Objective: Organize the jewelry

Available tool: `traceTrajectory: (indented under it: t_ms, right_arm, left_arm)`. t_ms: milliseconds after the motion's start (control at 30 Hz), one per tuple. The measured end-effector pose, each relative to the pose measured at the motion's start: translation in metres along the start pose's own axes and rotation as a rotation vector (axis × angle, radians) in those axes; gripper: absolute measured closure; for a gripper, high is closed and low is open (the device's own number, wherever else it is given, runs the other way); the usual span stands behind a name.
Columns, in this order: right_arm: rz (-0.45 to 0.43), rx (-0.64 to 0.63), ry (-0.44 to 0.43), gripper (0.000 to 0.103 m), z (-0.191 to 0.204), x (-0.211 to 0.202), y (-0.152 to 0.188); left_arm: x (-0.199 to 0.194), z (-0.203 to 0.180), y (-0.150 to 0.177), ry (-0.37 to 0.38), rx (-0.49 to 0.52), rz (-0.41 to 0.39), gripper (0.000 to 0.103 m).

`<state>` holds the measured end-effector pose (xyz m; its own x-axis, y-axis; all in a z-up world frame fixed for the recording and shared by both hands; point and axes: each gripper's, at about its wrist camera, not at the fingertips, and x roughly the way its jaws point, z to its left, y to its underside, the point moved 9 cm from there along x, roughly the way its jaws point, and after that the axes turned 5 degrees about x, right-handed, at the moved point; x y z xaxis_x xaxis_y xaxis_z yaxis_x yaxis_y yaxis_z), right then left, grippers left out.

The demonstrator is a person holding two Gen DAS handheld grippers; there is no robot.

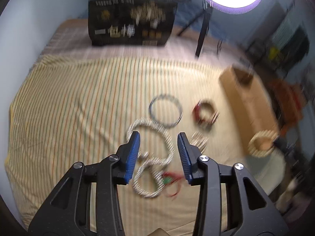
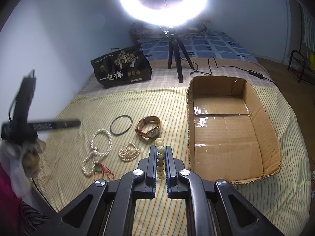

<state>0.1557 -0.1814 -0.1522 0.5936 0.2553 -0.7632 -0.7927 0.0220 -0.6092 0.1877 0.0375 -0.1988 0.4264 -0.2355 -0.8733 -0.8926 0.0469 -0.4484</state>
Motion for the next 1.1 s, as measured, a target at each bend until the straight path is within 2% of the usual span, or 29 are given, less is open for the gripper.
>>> traceTrajectory:
  t_ms: [100, 267, 533, 667, 767, 900, 933, 1033, 1100]
  right_arm:
    - [0.015, 0.009, -0.002, 0.098, -0.002, 0.004, 0.004]
    - [0.023, 0.009, -0.007, 0.098, 0.002, 0.006, 0.005]
    - [0.034, -0.006, -0.007, 0.098, 0.006, 0.011, 0.008]
    - [0.038, -0.005, -0.012, 0.098, 0.006, 0.012, 0.008]
    - [0.04, -0.004, -0.012, 0.098, 0.005, 0.012, 0.008]
    - [0.036, -0.006, -0.012, 0.098, 0.007, 0.012, 0.008]
    - [0.035, -0.007, -0.013, 0.098, 0.007, 0.012, 0.008]
    - [0.03, -0.013, -0.011, 0.098, 0.009, 0.011, 0.008]
    - [0.025, -0.015, -0.01, 0.098, 0.009, 0.009, 0.008]
  left_arm:
    - [0.02, 0.012, 0.022, -0.004, -0.048, 0.071, 0.063]
    - [0.036, 0.028, 0.025, -0.005, -0.149, 0.098, 0.063]
    - [0.069, 0.045, 0.021, -0.065, -0.206, 0.136, 0.063]
    - [0.082, 0.046, 0.021, -0.086, -0.186, 0.14, 0.063]
    - [0.084, 0.044, 0.02, -0.135, -0.133, 0.119, 0.068]
    - [0.083, 0.048, 0.017, -0.158, -0.132, 0.095, 0.09]
    - [0.082, 0.051, 0.016, -0.147, -0.149, 0.09, 0.096]
    - [0.079, 0.056, 0.014, -0.095, -0.206, 0.083, 0.097]
    - [0.073, 0.059, 0.014, -0.034, -0.259, 0.073, 0.097]
